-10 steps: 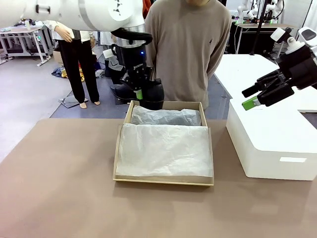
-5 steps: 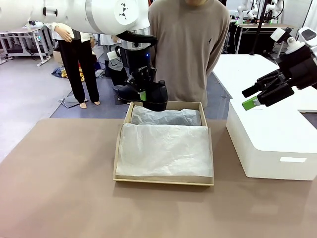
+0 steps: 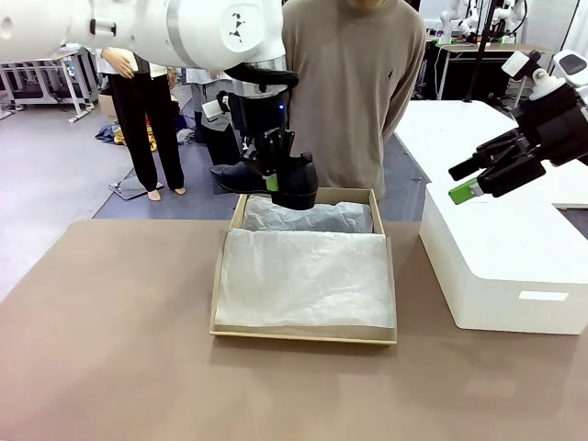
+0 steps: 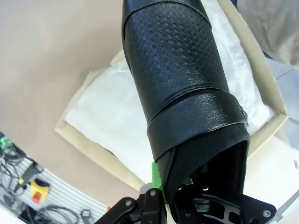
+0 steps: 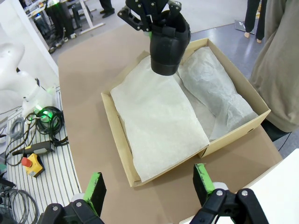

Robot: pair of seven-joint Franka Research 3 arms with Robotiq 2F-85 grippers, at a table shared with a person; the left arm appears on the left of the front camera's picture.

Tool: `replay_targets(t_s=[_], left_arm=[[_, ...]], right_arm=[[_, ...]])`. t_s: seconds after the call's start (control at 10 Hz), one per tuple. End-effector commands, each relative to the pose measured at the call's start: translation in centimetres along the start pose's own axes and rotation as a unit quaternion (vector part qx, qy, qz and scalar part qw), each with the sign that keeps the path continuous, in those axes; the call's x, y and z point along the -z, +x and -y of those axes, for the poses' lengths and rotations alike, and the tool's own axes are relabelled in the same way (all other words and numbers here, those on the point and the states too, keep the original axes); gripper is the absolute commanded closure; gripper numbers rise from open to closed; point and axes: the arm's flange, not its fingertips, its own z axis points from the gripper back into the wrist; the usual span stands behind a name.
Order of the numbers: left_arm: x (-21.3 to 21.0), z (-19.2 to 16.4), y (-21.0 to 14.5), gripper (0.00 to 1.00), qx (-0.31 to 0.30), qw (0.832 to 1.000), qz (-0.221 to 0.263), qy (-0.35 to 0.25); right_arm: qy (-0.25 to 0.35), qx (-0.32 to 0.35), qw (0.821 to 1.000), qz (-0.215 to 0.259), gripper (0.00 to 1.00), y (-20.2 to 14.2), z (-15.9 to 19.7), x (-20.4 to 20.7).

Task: Pack the shoes into the box.
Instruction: Place the other shoe of the Shoes into the Shoes Box.

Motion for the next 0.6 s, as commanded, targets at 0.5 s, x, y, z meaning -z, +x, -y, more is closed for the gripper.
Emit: replay_targets(t_s=[0.5], left_arm=[[2.1, 6.6, -7.7, 1.0, -0.142, 0.99, 0.024, -0.001]], right_arm=[[0.004, -0.01, 1.0, 0.018, 0.0, 0.2, 0.3, 0.2]])
